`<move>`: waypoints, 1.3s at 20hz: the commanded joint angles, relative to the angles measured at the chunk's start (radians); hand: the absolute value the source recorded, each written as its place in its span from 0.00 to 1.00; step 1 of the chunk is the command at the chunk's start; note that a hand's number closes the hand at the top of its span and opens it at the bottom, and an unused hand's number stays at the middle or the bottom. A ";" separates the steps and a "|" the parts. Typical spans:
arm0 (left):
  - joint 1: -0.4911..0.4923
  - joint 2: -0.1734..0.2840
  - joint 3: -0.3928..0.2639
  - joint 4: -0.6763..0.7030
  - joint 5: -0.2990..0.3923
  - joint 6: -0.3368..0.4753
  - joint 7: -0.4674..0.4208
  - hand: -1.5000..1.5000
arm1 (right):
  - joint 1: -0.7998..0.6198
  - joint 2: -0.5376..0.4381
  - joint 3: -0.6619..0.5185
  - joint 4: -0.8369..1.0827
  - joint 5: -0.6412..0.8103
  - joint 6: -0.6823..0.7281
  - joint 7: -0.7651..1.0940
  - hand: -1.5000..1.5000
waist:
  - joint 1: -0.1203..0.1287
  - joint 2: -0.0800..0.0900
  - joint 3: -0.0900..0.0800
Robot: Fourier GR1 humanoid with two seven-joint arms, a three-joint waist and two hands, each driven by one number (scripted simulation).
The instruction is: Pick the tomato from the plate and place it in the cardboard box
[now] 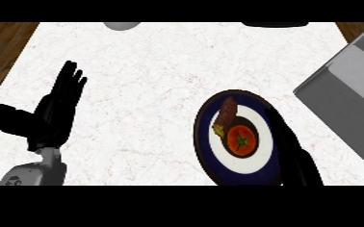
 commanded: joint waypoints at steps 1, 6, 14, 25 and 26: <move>0.008 -0.040 -0.001 0.037 -0.013 -0.012 -0.050 0.50 | -0.043 0.014 -0.071 0.095 -0.024 0.006 -0.058 0.00 | 0.000 0.001 0.000; 0.018 -0.023 0.038 0.060 0.003 -0.066 -0.053 0.50 | -0.011 0.082 0.021 0.076 0.117 -0.001 0.017 0.00 | -0.001 0.000 0.000; 0.021 -0.059 0.027 0.007 -0.053 -0.045 -0.018 0.50 | -0.094 0.119 -0.078 0.194 0.067 0.037 -0.059 0.00 | 0.001 0.000 0.000; 0.049 -0.069 0.063 -0.017 -0.035 -0.087 -0.028 0.50 | -0.033 0.131 -0.091 0.222 0.084 0.026 -0.122 0.00 | 0.000 0.000 0.000; -0.015 -0.051 0.087 0.057 -0.044 -0.089 -0.029 0.50 | -0.070 0.128 -0.135 0.299 0.045 0.021 -0.177 0.00 | 0.000 0.000 0.000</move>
